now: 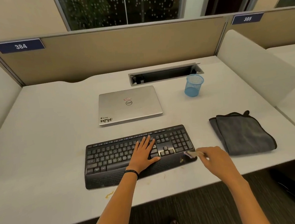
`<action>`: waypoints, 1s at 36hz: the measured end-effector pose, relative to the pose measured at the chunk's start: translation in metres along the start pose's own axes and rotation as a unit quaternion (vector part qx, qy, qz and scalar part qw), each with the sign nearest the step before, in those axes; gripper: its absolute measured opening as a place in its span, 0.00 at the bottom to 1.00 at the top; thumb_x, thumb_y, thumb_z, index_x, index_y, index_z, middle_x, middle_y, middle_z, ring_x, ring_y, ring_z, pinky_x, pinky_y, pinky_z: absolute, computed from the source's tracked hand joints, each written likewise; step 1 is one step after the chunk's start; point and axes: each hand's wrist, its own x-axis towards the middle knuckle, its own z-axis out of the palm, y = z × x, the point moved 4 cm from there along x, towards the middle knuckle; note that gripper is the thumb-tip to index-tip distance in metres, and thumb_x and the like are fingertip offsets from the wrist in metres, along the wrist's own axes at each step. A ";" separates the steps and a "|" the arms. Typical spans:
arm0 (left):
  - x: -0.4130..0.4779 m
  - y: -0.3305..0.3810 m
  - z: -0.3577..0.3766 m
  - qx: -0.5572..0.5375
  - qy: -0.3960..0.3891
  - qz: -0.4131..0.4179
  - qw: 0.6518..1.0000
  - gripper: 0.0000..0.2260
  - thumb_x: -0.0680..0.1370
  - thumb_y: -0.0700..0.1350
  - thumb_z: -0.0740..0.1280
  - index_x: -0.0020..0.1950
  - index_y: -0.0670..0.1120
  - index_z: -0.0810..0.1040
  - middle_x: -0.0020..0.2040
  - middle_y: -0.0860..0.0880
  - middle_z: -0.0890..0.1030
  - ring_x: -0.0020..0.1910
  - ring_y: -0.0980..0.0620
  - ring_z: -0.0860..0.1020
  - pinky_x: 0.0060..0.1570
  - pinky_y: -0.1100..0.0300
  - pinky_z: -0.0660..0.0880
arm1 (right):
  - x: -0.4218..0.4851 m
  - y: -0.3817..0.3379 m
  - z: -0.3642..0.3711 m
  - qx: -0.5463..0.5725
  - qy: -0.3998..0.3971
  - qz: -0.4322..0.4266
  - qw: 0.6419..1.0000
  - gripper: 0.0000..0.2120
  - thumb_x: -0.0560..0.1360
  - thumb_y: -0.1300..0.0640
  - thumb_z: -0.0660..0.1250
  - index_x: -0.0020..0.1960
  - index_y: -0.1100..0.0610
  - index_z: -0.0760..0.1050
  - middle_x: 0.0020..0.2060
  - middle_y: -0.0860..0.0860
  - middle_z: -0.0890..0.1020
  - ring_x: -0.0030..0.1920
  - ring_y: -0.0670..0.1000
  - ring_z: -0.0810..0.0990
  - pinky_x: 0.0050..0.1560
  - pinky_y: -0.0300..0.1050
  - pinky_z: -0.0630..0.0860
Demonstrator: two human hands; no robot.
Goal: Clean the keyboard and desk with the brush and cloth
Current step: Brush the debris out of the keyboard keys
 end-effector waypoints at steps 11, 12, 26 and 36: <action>-0.001 0.000 0.000 -0.003 0.000 0.003 1.000 0.53 0.59 0.79 0.30 0.77 0.51 0.44 0.78 0.49 0.40 0.76 0.50 0.38 0.69 0.55 0.32 | 0.005 -0.008 0.002 -0.037 -0.012 0.004 0.999 0.13 0.79 0.55 0.58 0.58 0.52 0.77 0.53 0.50 0.82 0.51 0.48 0.78 0.46 0.38 0.72; -0.001 0.000 0.001 -0.003 0.000 0.003 1.000 0.53 0.59 0.79 0.29 0.77 0.51 0.44 0.78 0.49 0.40 0.76 0.50 0.38 0.69 0.55 0.32 | 0.004 -0.010 0.003 -0.043 -0.018 0.003 0.999 0.13 0.79 0.55 0.57 0.58 0.52 0.78 0.52 0.50 0.82 0.50 0.49 0.78 0.46 0.38 0.72; 0.000 -0.001 0.000 -0.005 0.002 0.002 1.000 0.53 0.59 0.79 0.29 0.77 0.51 0.44 0.78 0.49 0.41 0.76 0.50 0.38 0.69 0.55 0.32 | 0.002 -0.021 0.010 -0.051 -0.056 -0.013 0.997 0.14 0.80 0.54 0.55 0.57 0.51 0.78 0.53 0.49 0.81 0.47 0.46 0.76 0.44 0.36 0.68; 0.000 0.000 0.000 -0.005 0.001 0.004 1.000 0.54 0.59 0.79 0.29 0.78 0.51 0.44 0.78 0.48 0.41 0.76 0.49 0.39 0.69 0.55 0.32 | -0.001 -0.022 0.015 -0.036 -0.036 -0.007 0.999 0.13 0.79 0.54 0.56 0.59 0.51 0.77 0.53 0.48 0.82 0.49 0.46 0.78 0.43 0.34 0.67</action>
